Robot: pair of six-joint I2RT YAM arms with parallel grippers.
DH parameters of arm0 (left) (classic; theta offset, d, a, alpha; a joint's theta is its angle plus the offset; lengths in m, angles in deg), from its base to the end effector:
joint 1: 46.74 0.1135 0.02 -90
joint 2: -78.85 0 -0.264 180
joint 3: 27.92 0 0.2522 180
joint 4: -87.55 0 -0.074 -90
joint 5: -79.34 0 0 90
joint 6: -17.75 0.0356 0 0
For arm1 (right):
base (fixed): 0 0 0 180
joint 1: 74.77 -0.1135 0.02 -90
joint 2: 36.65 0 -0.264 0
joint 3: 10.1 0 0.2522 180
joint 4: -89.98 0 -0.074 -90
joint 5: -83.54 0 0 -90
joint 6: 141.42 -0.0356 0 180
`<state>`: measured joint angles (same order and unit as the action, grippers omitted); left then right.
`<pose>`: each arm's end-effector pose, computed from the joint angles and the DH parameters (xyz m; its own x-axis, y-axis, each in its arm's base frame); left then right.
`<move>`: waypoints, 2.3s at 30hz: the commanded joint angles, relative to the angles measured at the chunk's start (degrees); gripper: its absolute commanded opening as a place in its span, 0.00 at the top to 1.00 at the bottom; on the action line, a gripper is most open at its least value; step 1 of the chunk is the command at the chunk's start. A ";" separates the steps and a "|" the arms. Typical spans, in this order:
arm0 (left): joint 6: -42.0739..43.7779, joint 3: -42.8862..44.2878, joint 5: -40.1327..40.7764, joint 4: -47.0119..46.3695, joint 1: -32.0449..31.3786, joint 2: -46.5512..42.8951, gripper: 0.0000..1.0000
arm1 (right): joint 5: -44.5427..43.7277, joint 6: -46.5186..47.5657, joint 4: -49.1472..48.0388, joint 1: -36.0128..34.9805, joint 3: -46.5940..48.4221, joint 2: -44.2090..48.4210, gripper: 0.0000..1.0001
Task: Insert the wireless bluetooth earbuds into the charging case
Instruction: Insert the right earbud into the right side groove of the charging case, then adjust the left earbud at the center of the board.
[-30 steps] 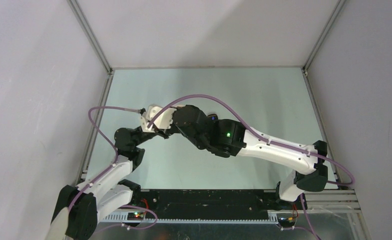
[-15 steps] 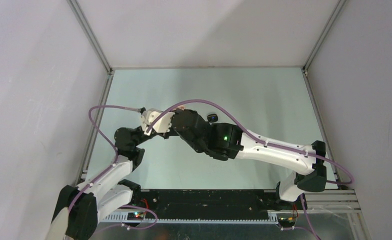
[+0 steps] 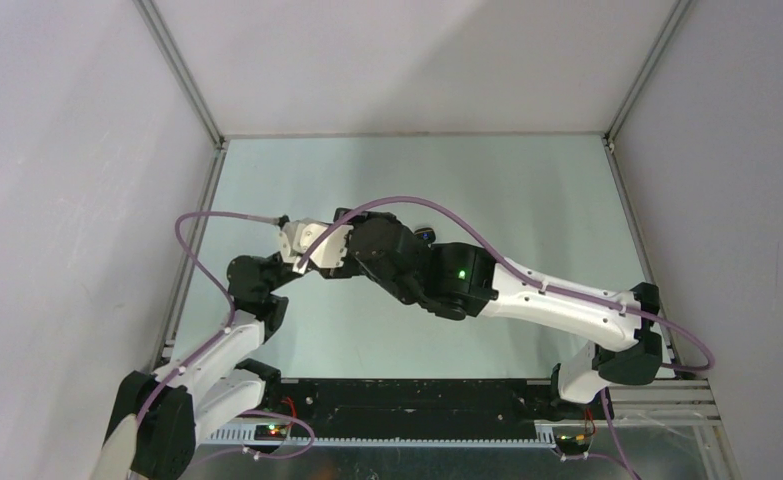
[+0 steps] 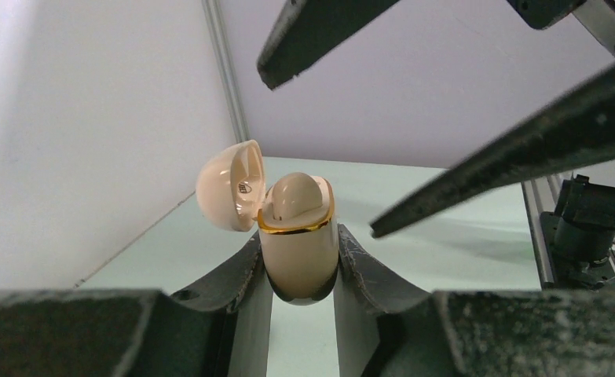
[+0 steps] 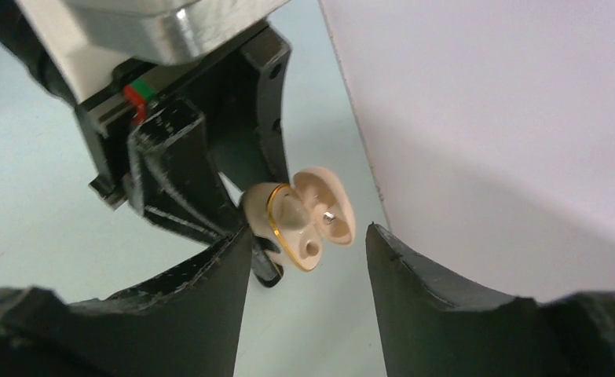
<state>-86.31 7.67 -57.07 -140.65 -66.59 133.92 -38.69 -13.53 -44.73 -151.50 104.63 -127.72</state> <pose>0.1728 -0.0898 0.2932 0.2364 -0.2634 -0.9353 0.9165 0.3802 0.1246 0.0994 0.3389 0.4403 0.3690 -0.6987 -0.6129 -0.6119 0.3137 -0.7260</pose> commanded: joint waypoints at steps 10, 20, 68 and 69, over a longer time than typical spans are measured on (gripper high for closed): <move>-0.31 0.71 0.28 -4.05 1.12 -2.00 0.89 | 13.01 -7.34 10.41 2.83 8.61 2.63 0.22; -0.40 1.16 -1.88 -3.42 3.56 -3.90 0.89 | 41.08 -17.19 14.30 21.98 19.80 5.57 0.04; -5.50 4.05 -10.86 -2.76 18.80 -2.76 0.89 | 73.64 -52.26 -8.27 32.33 37.25 -63.62 0.15; -5.51 4.08 -10.83 -2.76 18.80 -2.68 0.89 | 74.11 -52.60 -8.09 32.29 37.31 -63.71 0.17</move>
<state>-90.58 9.33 -67.91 -141.21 -48.41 130.88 33.09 -63.13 -52.77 -119.17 139.27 -189.79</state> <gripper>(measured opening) 0.332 0.857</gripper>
